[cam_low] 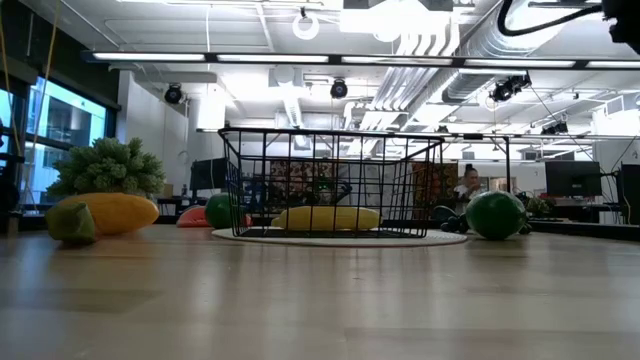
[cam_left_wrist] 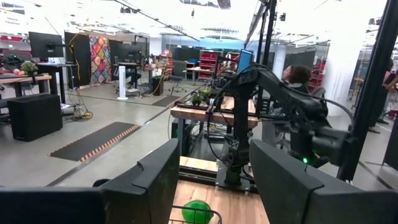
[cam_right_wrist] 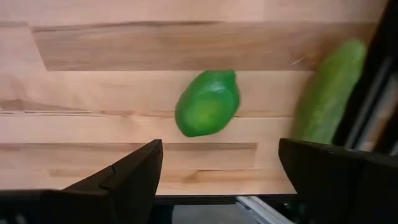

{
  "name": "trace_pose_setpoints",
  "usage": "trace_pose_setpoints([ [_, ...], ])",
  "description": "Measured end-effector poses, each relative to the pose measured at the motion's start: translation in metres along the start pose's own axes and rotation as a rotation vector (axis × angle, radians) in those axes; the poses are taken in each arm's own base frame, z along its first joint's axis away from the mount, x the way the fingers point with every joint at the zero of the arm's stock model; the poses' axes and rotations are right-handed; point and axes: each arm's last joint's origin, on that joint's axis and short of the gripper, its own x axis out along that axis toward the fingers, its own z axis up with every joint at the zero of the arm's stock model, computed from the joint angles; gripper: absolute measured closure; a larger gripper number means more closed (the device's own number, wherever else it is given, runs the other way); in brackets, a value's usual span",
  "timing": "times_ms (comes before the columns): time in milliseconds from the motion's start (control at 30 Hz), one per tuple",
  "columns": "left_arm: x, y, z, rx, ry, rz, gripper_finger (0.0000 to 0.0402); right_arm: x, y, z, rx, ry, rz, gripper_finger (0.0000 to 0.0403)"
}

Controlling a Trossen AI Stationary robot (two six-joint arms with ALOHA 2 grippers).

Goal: Build produce basket
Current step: Put the green lime into the black wire basket

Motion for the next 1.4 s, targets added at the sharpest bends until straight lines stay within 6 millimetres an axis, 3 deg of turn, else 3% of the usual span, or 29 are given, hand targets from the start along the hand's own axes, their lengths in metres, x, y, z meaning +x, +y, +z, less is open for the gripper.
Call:
trace_pose_setpoints([
  [600,0.0,-0.001,-0.008,-0.017,0.08,-0.036,0.0218,0.066,0.026,-0.009,0.084,-0.076,-0.143,0.0101],
  [1000,0.014,-0.005,-0.039,-0.078,0.348,-0.1,0.0218,0.081,0.028,-0.008,0.097,-0.102,-0.198,0.0101],
  [1400,0.03,-0.009,-0.049,-0.087,0.38,-0.128,0.0218,0.082,0.028,-0.009,0.084,-0.089,-0.196,0.0107],
])
